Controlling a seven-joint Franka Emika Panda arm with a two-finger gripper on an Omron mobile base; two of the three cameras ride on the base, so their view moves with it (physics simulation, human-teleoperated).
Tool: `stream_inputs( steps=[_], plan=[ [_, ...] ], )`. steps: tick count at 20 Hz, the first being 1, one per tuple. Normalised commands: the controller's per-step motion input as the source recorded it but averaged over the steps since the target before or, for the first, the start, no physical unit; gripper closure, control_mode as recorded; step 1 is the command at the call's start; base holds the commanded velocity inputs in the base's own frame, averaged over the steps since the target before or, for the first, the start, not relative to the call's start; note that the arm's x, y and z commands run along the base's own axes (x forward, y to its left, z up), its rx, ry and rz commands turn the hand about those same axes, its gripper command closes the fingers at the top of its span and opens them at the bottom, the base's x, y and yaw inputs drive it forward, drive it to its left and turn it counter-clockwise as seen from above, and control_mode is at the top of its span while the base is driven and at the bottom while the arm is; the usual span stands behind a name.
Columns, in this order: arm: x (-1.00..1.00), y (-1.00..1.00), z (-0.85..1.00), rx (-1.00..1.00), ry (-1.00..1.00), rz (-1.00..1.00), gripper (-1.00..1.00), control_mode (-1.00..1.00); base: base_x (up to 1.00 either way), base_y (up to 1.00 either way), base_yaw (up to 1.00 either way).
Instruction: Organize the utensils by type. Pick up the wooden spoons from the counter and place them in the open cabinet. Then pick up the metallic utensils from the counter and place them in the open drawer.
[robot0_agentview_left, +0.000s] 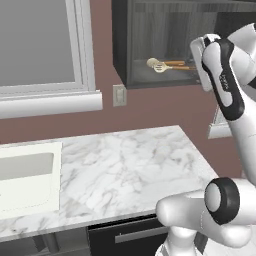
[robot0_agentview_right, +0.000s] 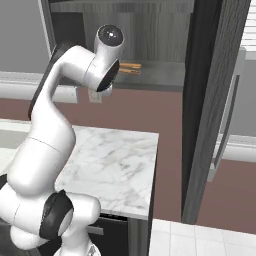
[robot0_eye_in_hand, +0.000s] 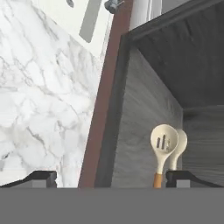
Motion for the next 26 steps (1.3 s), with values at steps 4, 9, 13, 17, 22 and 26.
stream_inputs(
  steps=[4,9,13,17,22,26],
  plan=[
    [-0.99,0.21,-0.17,0.05,0.00,-0.35,-1.00,-1.00,0.00,0.00,0.00],
    [-0.83,0.17,-0.24,0.13,0.14,-0.41,-1.00,-1.00,0.00,0.00,0.00],
    [-0.76,0.14,-0.36,0.20,0.18,-0.38,-1.00,-1.00,0.00,0.00,0.00],
    [-0.48,0.03,-0.52,0.24,0.14,-0.46,-1.00,-1.00,0.00,0.00,0.00],
    [-0.47,0.04,-0.59,0.23,0.02,-0.52,-1.00,-1.00,0.00,0.00,0.00],
    [-0.42,0.25,-0.59,0.23,0.00,-0.51,-1.00,-1.00,0.00,0.00,0.00]
  ],
)
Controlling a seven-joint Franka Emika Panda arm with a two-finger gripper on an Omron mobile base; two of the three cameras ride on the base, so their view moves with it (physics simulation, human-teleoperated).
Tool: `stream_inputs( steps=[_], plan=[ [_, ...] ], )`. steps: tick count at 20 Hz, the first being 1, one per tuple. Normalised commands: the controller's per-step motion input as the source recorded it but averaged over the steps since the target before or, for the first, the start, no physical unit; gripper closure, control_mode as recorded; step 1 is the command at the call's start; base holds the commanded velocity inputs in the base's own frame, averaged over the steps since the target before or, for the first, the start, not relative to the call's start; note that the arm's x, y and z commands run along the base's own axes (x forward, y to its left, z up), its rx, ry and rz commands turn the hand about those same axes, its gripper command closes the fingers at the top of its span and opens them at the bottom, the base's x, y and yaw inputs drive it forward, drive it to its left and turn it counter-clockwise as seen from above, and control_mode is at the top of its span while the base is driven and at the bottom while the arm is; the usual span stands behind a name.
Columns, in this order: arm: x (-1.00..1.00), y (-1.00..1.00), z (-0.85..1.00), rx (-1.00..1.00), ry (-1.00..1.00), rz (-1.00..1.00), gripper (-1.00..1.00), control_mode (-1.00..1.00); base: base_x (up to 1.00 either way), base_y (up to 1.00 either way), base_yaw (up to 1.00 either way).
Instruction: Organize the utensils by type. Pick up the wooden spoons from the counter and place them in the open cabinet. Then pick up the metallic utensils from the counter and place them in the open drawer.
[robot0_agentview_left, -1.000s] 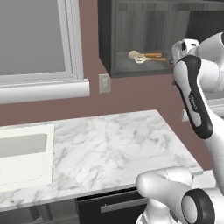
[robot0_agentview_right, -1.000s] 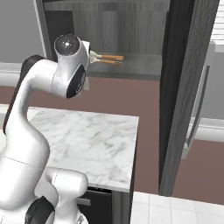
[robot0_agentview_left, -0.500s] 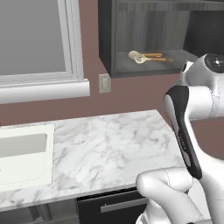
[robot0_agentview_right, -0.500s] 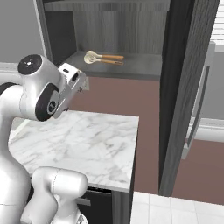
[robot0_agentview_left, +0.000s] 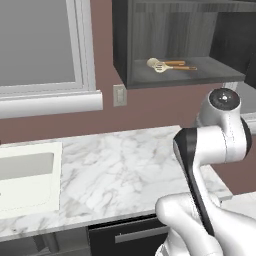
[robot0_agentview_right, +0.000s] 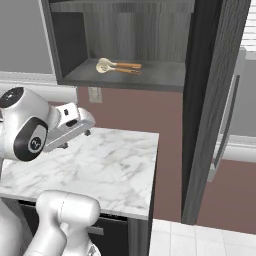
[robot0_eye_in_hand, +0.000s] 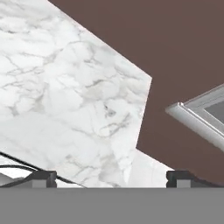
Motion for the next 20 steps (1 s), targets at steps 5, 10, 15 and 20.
stream_inputs(
  steps=[5,10,15,20],
  plan=[
    [-0.14,0.30,-0.60,0.23,-0.01,-0.45,-1.00,-1.00,0.00,0.00,0.00],
    [0.00,0.08,-0.46,0.20,-0.01,-0.16,-1.00,-1.00,0.00,0.00,0.00],
    [0.00,0.00,-0.37,0.23,0.00,-0.01,-1.00,-1.00,0.00,0.00,0.00],
    [0.00,0.00,-0.18,0.16,0.00,0.00,-1.00,-1.00,0.00,0.00,0.00]
  ],
)
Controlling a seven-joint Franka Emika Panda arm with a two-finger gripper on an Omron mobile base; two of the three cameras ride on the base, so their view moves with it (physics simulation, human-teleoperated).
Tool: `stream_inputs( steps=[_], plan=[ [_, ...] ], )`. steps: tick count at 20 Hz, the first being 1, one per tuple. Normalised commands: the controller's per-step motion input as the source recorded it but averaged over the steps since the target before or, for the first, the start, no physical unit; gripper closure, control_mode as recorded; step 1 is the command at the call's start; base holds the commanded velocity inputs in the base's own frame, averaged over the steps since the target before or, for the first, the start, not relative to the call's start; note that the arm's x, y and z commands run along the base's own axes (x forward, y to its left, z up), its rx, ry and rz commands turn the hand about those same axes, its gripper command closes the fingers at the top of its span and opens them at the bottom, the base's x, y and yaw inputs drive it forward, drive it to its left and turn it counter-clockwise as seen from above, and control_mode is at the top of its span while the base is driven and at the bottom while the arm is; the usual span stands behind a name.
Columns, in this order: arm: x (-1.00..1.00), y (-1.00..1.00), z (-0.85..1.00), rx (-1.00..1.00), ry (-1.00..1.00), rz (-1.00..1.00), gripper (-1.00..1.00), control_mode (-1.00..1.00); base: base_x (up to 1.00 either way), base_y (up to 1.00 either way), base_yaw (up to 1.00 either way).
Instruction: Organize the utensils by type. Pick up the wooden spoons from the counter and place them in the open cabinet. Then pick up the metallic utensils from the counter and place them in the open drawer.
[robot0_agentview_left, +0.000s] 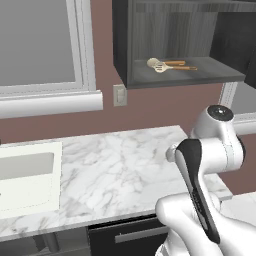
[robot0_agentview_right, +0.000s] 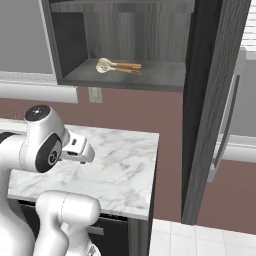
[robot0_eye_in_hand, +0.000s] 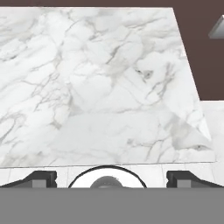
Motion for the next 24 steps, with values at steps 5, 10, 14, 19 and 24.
stream_inputs(
  steps=[5,10,14,19,24],
  plan=[
    [0.00,0.00,-0.01,0.00,0.00,0.00,-1.00,1.00,-0.08,0.01,0.00],
    [0.00,0.00,0.00,0.00,0.00,0.00,-1.00,1.00,-0.47,0.23,0.00],
    [0.00,0.00,0.00,0.00,0.00,0.00,-1.00,1.00,-0.66,0.52,0.02],
    [0.00,0.00,0.00,0.00,0.00,0.00,-1.00,1.00,-0.44,0.89,0.15],
    [0.00,0.00,0.00,0.00,0.00,0.00,-1.00,1.00,-0.09,1.00,0.16]
  ],
)
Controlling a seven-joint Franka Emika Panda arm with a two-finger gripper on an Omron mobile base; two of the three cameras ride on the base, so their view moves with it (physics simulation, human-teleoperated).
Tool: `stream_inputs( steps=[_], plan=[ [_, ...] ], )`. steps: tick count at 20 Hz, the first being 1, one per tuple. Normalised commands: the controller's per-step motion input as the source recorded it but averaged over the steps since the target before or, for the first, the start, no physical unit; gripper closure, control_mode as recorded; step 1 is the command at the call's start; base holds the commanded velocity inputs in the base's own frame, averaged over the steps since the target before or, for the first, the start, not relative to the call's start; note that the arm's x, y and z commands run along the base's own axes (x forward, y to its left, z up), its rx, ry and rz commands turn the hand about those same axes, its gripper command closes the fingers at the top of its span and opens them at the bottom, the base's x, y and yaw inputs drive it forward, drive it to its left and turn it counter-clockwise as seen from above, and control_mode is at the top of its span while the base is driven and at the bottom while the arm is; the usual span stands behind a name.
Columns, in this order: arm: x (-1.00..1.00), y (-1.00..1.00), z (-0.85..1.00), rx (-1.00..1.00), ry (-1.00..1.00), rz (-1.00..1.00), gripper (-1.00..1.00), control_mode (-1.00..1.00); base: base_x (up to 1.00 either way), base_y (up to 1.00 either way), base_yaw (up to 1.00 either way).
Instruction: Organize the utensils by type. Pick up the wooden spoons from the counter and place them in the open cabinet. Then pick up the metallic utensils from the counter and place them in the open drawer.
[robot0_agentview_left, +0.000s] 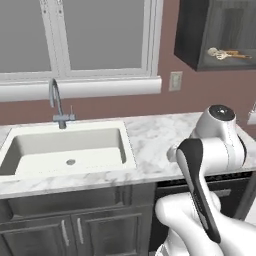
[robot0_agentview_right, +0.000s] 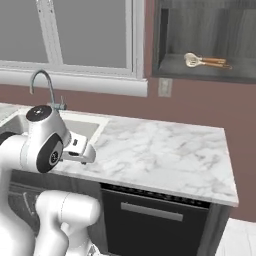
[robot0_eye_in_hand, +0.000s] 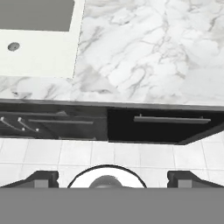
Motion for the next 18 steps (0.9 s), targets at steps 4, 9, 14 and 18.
stream_inputs(
  steps=[4,9,14,18],
  plan=[
    [0.00,0.00,0.00,0.00,0.00,0.00,-1.00,1.00,0.00,1.00,0.03],
    [0.00,0.00,0.00,0.00,0.00,0.00,-1.00,1.00,0.04,1.00,0.00],
    [0.00,0.00,0.00,0.00,0.00,0.00,-1.00,1.00,0.05,1.00,0.00],
    [0.00,0.00,0.00,0.00,0.00,0.00,-1.00,1.00,0.13,1.00,0.00]
  ],
)
